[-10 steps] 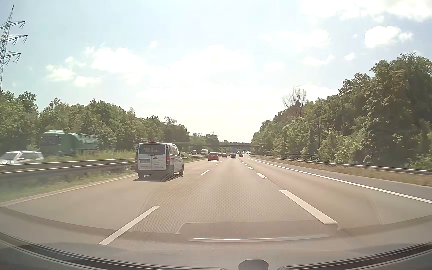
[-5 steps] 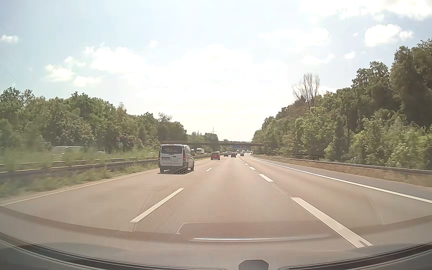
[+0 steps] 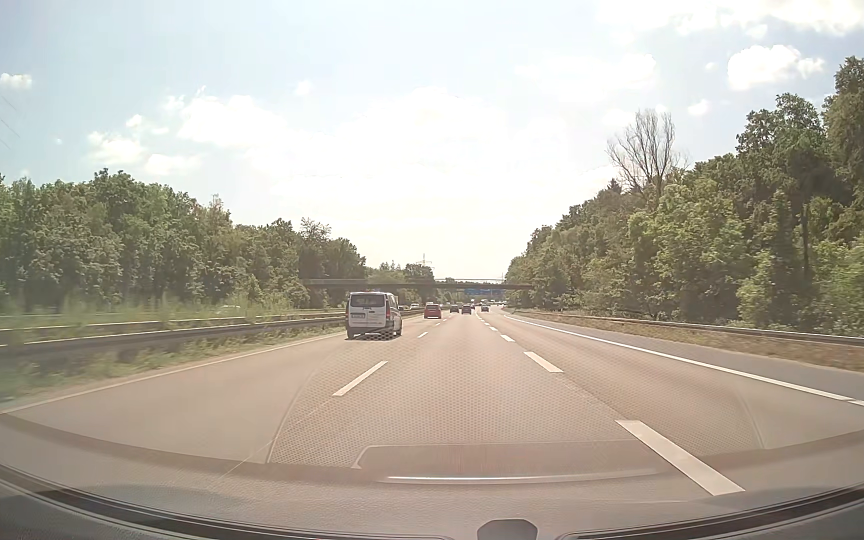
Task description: Follow the waypoints while adhering to traffic rules and regulations
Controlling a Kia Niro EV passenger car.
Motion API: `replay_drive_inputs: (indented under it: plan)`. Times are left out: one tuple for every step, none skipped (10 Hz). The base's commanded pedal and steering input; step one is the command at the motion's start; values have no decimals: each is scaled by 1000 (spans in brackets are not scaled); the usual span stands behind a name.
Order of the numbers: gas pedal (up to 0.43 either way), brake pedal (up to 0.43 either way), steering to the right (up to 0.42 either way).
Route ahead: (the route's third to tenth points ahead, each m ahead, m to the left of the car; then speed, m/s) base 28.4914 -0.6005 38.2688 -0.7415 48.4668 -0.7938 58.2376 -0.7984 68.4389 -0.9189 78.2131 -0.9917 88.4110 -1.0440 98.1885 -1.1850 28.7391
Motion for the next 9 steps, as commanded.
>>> replay_drive_inputs:
  plan:
    - [150,30,1]
    - [150,30,1]
    - [150,30,1]
    - [150,30,1]
    - [150,30,1]
    - [150,30,1]
    - [150,30,1]
    - [150,30,1]
    - [150,30,1]
